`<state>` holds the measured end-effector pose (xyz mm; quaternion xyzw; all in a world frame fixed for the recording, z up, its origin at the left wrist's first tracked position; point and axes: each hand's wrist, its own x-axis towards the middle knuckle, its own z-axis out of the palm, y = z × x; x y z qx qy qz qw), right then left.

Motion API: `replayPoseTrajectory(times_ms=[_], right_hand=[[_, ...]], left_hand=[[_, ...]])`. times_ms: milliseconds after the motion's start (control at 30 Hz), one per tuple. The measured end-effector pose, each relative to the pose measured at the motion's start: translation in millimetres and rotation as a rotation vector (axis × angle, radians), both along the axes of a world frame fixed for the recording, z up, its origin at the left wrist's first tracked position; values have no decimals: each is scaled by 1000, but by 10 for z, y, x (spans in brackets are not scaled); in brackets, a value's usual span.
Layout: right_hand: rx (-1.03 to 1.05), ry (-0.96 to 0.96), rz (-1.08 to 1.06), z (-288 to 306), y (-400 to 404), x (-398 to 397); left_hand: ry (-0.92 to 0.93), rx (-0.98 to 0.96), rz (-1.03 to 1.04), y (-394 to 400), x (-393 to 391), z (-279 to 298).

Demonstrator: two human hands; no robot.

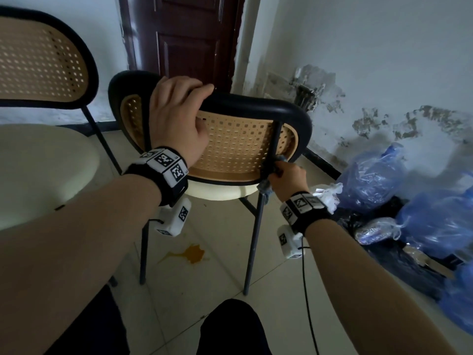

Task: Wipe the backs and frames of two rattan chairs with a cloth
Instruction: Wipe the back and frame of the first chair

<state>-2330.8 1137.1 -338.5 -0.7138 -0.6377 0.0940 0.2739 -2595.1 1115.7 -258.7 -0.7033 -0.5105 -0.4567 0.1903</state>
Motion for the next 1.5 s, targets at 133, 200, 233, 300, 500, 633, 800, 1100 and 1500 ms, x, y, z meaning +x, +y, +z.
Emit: replayPoseTrajectory(times_ms=[133, 200, 233, 300, 500, 633, 800, 1100, 1500], right_hand=[[130, -51, -1, 174, -143, 48], [344, 20, 11, 168, -326, -29], [432, 53, 37, 145, -424, -78], [529, 59, 119, 46, -537, -217], [163, 92, 72, -197, -195, -644], [55, 130, -30, -210, -13, -719], [160, 182, 158, -63, -106, -651], [633, -17, 546, 559, -271, -1176], [36, -363, 461, 23, -23, -1141]], left_hand=[[11, -48, -57, -94, -23, 18], [2, -101, -104, -136, -102, 21], [-11, -117, -132, -154, -152, 12], [-21, -128, -169, -205, -283, -47], [-126, -200, -96, -415, -612, -384], [-267, -417, 98, -324, -836, -516], [-344, -638, 94, -137, -987, -394], [-342, -558, 74, 60, -903, -321], [-253, -575, 168, 234, -876, -340]])
